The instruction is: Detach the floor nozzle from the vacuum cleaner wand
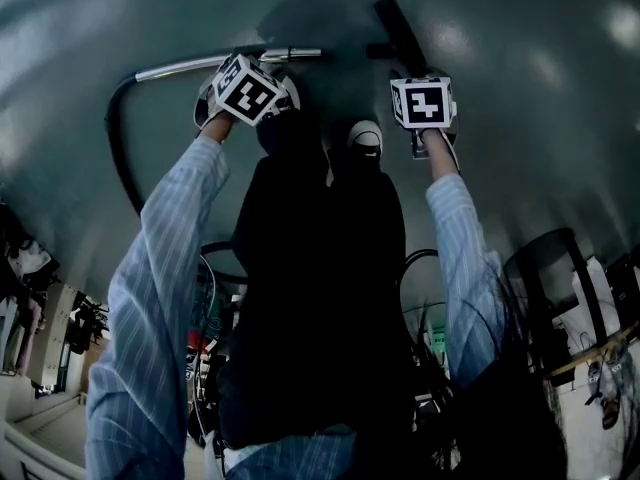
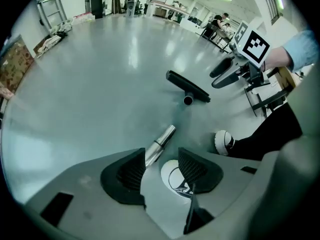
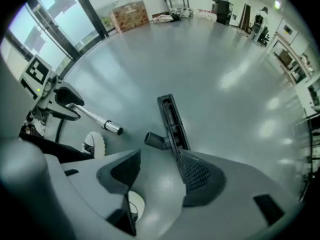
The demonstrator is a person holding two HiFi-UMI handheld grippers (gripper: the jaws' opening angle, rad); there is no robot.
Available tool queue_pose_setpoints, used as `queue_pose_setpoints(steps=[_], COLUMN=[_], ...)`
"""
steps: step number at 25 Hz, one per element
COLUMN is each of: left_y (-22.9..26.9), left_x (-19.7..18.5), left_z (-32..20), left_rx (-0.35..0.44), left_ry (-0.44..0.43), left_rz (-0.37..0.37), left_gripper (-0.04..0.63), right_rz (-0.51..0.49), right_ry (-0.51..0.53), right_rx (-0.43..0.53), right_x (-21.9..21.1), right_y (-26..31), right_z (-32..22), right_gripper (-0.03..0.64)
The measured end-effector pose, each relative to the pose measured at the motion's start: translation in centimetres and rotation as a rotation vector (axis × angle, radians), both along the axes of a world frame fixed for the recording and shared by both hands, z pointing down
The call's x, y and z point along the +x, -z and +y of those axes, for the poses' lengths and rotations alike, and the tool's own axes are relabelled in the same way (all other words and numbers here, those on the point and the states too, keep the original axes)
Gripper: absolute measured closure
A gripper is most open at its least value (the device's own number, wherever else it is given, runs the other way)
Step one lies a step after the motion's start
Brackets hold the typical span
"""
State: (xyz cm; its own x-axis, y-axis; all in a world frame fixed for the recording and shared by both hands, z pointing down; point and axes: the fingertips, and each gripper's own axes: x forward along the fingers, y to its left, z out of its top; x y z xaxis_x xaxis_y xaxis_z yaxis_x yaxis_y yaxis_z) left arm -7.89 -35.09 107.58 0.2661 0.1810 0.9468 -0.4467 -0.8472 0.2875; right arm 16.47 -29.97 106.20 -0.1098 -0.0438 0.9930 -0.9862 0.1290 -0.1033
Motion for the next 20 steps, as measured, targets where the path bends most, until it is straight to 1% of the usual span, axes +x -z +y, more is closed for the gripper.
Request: queue_pose_setpoints(steps=[2, 3, 6, 8, 11, 14, 17, 19, 20], left_y=[3.1, 4.4, 7.7, 10.7, 16.1, 20.4, 24.4, 27.2, 28.6], left_x=[0.5, 0.7, 1.4, 2.4, 4.6, 6.4, 7.2, 7.3, 7.4], left_z=[-0.1, 0.0, 1.0, 1.7, 2.0, 2.2, 2.6, 2.3, 2.2], left_rx=[0.004, -0.006, -0.083, -0.120, -0.121, -0.101, -0.085, -0.057, -0.041], left_ry=[0.032, 0.051, 0.124, 0.175, 0.240, 0.280, 0.283, 0.280, 0.279], left_rz=[0.019, 0.022, 0.027, 0.062, 0.142, 0.189, 0.228, 0.248, 0.252], left_gripper=[0.405, 0.405, 0.405, 0.407, 0.408, 0.437, 0.488, 0.542, 0.554], right_rz=[-0.049, -0.085, -0.224, -0.285, -0.313, -0.335, -0.345, -0.352, -0.358], right_ry=[-0.040, -0.065, -0.150, -0.197, -0.232, -0.237, -0.249, -0.250, -0.247], right_rx=[0.023, 0.037, 0.090, 0.128, 0.156, 0.175, 0.188, 0.199, 0.204], right_x=[-0.9, -1.5, -3.7, -4.9, -5.5, -5.8, -6.6, -7.2, -7.5], right_y=[3.2, 4.6, 8.3, 11.3, 16.3, 20.2, 24.0, 26.9, 28.3], right_z=[-0.6, -1.0, -2.3, -3.0, -3.8, -3.9, -3.4, -3.3, -3.1], right_gripper=[0.380, 0.380, 0.380, 0.380, 0.382, 0.392, 0.467, 0.496, 0.504])
